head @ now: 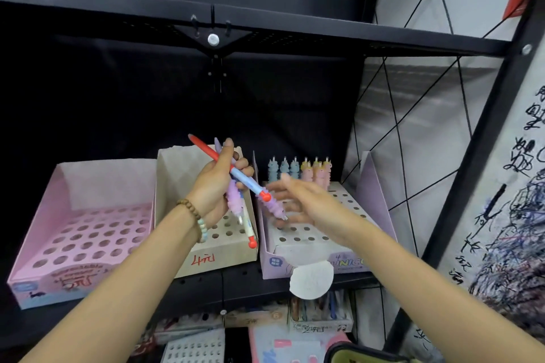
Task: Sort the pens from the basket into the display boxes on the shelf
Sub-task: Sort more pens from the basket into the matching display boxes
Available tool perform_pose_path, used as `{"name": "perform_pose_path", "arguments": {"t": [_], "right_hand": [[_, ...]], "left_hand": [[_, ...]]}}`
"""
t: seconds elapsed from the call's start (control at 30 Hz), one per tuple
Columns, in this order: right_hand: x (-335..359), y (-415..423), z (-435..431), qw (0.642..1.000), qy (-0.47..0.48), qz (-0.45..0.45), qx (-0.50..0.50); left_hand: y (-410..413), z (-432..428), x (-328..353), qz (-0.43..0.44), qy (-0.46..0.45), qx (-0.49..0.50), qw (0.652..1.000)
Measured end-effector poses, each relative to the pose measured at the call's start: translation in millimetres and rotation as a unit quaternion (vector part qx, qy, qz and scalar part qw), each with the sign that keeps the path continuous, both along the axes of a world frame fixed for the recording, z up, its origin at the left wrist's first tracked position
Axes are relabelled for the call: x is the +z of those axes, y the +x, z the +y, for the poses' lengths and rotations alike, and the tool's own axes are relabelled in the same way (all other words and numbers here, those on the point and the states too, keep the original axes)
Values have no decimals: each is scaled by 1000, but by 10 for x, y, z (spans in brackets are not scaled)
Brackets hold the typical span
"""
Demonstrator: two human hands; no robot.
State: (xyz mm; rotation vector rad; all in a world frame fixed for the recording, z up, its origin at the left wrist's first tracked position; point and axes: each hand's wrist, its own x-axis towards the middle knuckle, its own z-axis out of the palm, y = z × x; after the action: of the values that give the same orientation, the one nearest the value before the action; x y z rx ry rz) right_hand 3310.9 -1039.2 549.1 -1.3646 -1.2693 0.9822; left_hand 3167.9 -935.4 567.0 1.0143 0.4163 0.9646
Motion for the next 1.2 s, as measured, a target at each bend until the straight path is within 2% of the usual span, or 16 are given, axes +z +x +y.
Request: {"name": "perform_pose_path", "arguments": {"t": [0.07,0.1,0.17,0.27,0.4,0.53,0.73,0.87,1.0,1.2], "right_hand": [[-33,-74,-30,998,-23,49,30],[-40,-82,-40,997,-21,67,23],[-44,-65,-50,994,-6,104,-11],[-26,38,-69,987,30,143,-61],[126,316,-183,967,96,180,-154],[349,760,-298,950,136,112,-257],[486,1312,-156,948,104,9,-300],[411,1506,79,943,107,-90,-302],[283,1636,249,946,91,-130,-283],[186,1710,361,946,94,-196,-240]], "left_hand": [[-30,-20,-23,8,1,23,1000],[-51,-21,-40,45,16,47,998],[-91,4,-85,118,44,85,988],[-141,47,-118,170,60,89,980],[-147,84,-102,164,61,86,981],[25,64,-48,166,77,87,979],[551,35,-59,174,109,16,979],[817,90,-140,178,88,-9,980],[891,220,-210,158,33,-11,987],[902,323,-297,156,23,-9,987]]}}
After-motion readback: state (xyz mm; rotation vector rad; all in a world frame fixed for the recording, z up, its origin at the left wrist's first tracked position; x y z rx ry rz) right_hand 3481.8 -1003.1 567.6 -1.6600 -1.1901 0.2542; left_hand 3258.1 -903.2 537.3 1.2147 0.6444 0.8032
